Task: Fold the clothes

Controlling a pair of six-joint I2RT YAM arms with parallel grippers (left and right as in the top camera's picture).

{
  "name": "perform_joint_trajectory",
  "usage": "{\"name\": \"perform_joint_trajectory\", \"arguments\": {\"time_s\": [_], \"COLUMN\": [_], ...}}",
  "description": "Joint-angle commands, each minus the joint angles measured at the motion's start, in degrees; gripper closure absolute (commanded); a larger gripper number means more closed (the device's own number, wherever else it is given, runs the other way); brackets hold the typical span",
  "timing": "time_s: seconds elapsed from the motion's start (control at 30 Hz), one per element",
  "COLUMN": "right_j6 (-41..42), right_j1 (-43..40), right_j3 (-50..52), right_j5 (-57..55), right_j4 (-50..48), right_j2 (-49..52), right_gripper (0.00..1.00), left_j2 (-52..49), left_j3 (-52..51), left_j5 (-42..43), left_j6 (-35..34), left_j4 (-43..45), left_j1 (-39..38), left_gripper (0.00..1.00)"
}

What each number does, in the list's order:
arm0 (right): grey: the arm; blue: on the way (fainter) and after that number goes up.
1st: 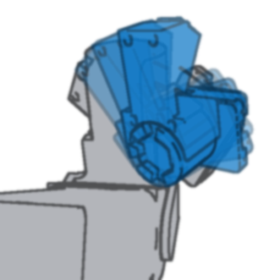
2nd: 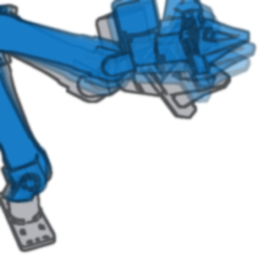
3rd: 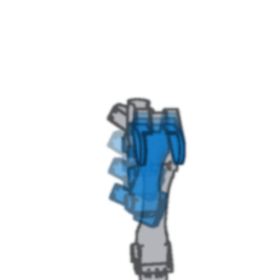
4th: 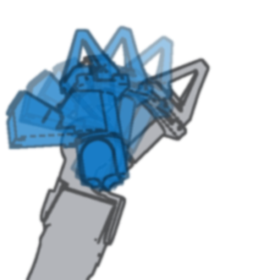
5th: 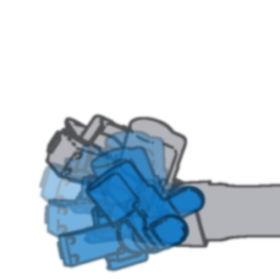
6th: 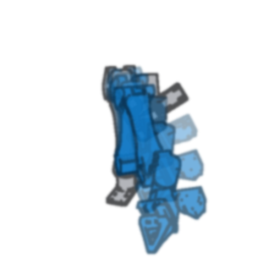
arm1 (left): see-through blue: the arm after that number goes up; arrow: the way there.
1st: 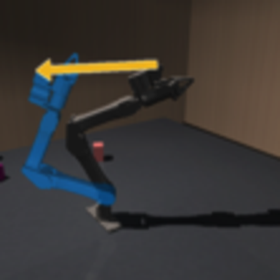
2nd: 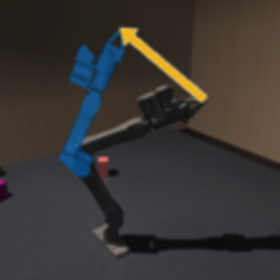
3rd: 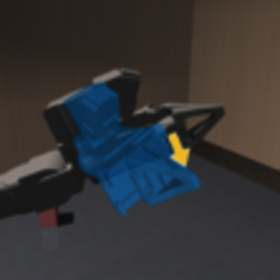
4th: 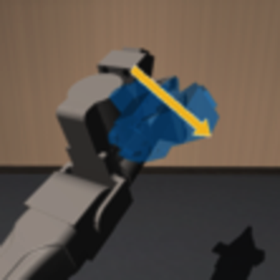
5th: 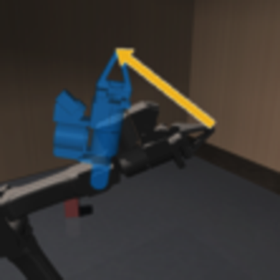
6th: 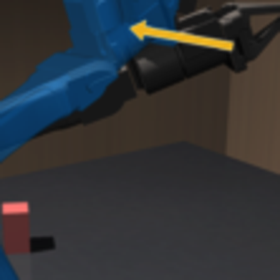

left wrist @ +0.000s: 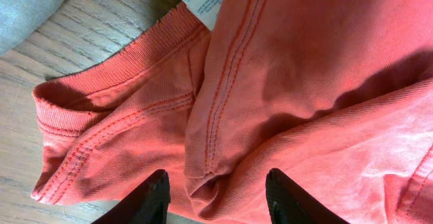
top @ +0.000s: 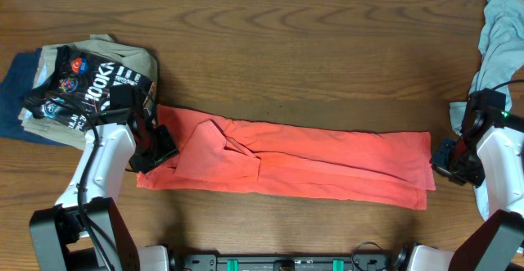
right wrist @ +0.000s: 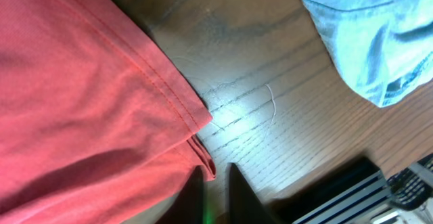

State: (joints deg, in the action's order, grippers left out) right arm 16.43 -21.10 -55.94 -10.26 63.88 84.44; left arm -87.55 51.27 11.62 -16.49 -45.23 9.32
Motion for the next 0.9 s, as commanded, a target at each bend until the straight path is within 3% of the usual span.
{"name": "perform_joint_trajectory", "arguments": {"time_s": [0.0, 0.1, 0.3, 0.87], "right_j6": [0.68, -2.78, -13.75, -16.31], "right_j1": [-0.74, -0.74, -0.74, -0.74], "right_j3": [0.31, 0.31, 0.5, 0.59], "right_j5": [-1.31, 0.22, 14.69, 14.14], "right_j4": [-0.07, -1.42, -4.98, -9.29], "right_j2": [-0.55, -0.55, -0.26, 13.29], "right_gripper": [0.71, 0.63, 0.32, 0.22], "left_j2": [-0.22, -0.22, -0.22, -0.22], "left_j3": [-0.44, -0.44, -0.44, -0.44], "left_j5": [-0.35, -0.35, -0.35, -0.35], "left_j6": [0.33, 0.33, 0.33, 0.33], "left_j4": [-0.35, -0.33, -0.15, -0.17], "left_j1": [0.24, 0.24, 0.24, 0.24], "left_gripper": [0.52, 0.52, 0.51, 0.51]}}
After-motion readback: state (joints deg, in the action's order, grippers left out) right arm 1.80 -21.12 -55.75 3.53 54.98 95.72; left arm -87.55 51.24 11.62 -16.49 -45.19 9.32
